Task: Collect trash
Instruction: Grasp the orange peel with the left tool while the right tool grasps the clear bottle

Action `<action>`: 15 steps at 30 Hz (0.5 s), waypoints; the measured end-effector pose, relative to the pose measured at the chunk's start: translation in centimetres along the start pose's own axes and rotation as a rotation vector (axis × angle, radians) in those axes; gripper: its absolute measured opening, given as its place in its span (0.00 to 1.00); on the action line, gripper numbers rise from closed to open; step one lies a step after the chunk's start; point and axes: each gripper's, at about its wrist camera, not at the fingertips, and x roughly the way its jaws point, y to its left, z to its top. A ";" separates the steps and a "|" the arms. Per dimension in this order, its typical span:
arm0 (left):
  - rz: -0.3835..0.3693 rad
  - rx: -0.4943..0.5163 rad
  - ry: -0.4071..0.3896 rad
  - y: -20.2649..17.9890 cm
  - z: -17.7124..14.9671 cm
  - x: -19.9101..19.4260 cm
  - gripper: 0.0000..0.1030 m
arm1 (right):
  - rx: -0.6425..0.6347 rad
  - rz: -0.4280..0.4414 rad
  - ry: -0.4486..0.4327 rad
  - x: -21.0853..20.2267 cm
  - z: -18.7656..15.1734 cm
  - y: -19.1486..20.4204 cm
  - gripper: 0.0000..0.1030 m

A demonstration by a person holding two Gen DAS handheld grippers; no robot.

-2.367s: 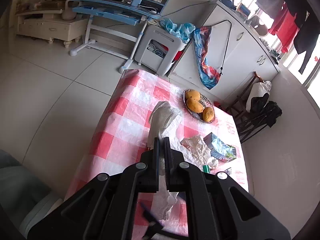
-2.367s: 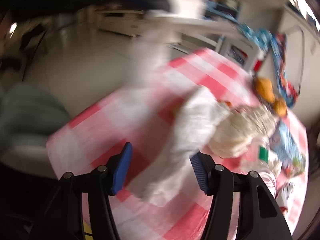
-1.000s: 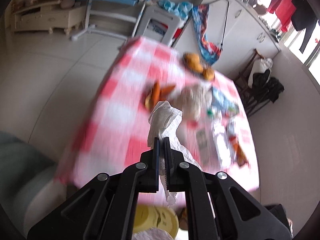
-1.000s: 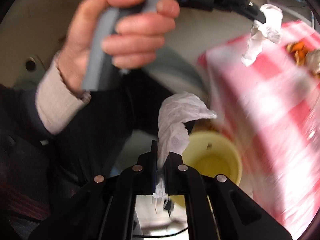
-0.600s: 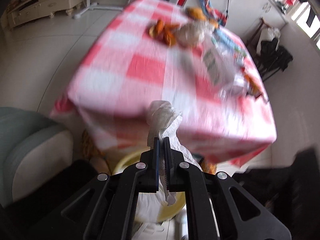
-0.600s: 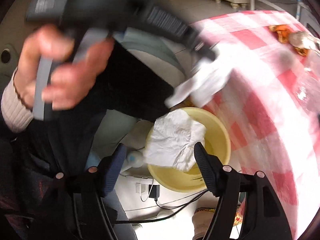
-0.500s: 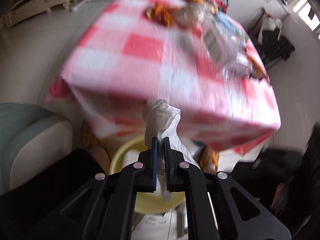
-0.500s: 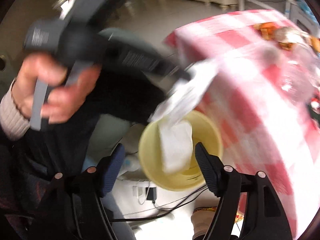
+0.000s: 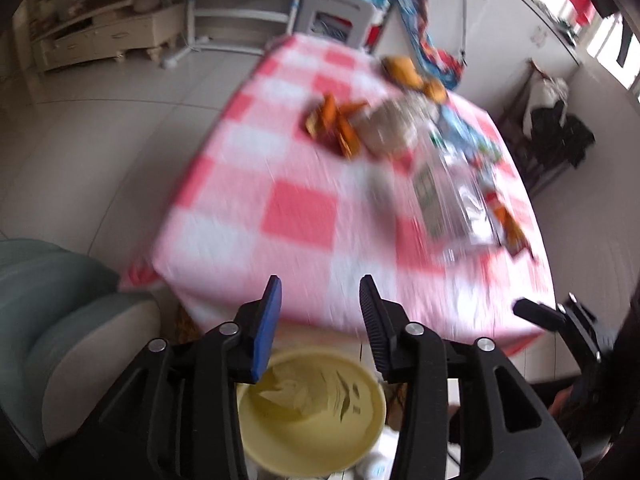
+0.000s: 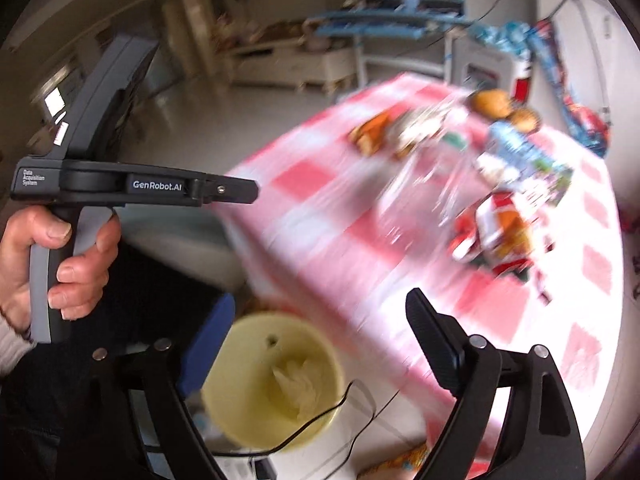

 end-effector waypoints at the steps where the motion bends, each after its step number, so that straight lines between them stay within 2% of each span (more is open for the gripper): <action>1: 0.004 -0.013 -0.010 0.4 0.6 0.2 0.38 | 0.009 -0.026 -0.025 -0.1 0.5 -0.5 0.83; 6: 0.018 -0.034 -0.049 1.2 4.3 1.6 0.38 | 0.053 -0.118 -0.081 0.2 2.4 -2.1 0.83; 15: 0.067 0.030 -0.059 -0.9 13.1 7.8 0.39 | 0.109 -0.211 -0.048 4.1 5.5 -4.6 0.83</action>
